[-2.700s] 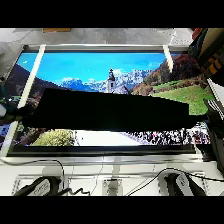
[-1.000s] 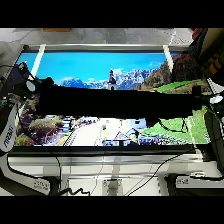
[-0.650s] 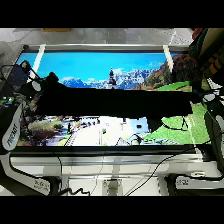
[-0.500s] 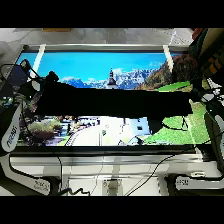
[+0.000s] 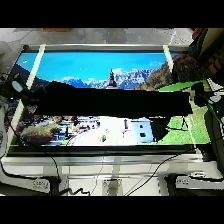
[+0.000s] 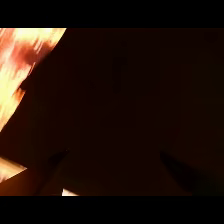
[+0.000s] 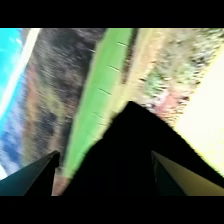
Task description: Fold the clothes and pants, and hang the long-sleeved shirts on hangers.
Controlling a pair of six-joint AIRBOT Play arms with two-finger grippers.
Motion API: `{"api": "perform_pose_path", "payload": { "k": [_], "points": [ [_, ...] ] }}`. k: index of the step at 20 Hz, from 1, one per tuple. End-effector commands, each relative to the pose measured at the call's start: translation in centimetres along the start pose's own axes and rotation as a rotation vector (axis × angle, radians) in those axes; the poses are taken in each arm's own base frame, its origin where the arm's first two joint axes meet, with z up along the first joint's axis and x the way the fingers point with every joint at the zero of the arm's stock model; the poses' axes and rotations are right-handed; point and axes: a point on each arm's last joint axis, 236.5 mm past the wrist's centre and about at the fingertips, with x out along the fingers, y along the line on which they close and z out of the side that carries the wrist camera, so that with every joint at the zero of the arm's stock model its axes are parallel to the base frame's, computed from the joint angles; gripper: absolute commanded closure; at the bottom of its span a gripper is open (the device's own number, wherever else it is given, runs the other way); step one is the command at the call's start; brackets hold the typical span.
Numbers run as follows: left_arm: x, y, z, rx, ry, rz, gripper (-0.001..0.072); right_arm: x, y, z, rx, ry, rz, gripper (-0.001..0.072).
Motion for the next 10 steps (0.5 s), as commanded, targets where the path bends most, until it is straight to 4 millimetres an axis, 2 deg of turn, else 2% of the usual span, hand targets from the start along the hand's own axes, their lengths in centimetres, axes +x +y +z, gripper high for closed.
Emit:
{"api": "perform_pose_path", "payload": {
  "k": [1, 3, 5, 6, 8, 10],
  "points": [
    [-1.7, 2.6, -4.4, -0.033, 0.09, 0.038, 0.0144, -0.9, -4.3, -1.4, -0.202, 0.144, -0.082, 0.0094],
    [-1.3, 2.8, -5.9, -0.136, 0.065, 0.027, 0.0136, -1.3, -5.6, -1.2, -0.186, 0.167, -0.103, 0.0094],
    [-0.1, 2.3, -8.1, -0.285, 0.098, -0.016, -0.0013, -1.5, -6.2, -1.0, -0.175, 0.172, -0.111, 0.0094],
    [0.6, 1.6, -8.4, -0.335, 0.089, -0.054, -0.0013, -1.5, -6.3, -1.0, -0.172, 0.17, -0.112, 0.0094],
    [1.4, 0.1, -7.2, -0.443, 0.02, -0.143, -0.0012, -1.5, -6.3, -1.0, -0.171, 0.17, -0.111, 0.0094],
    [2.1, -0.2, -6.4, -0.516, -0.027, -0.177, -0.0011, -1.5, -6.2, -1.0, -0.169, 0.172, -0.11, 0.0094]
  ]
}}
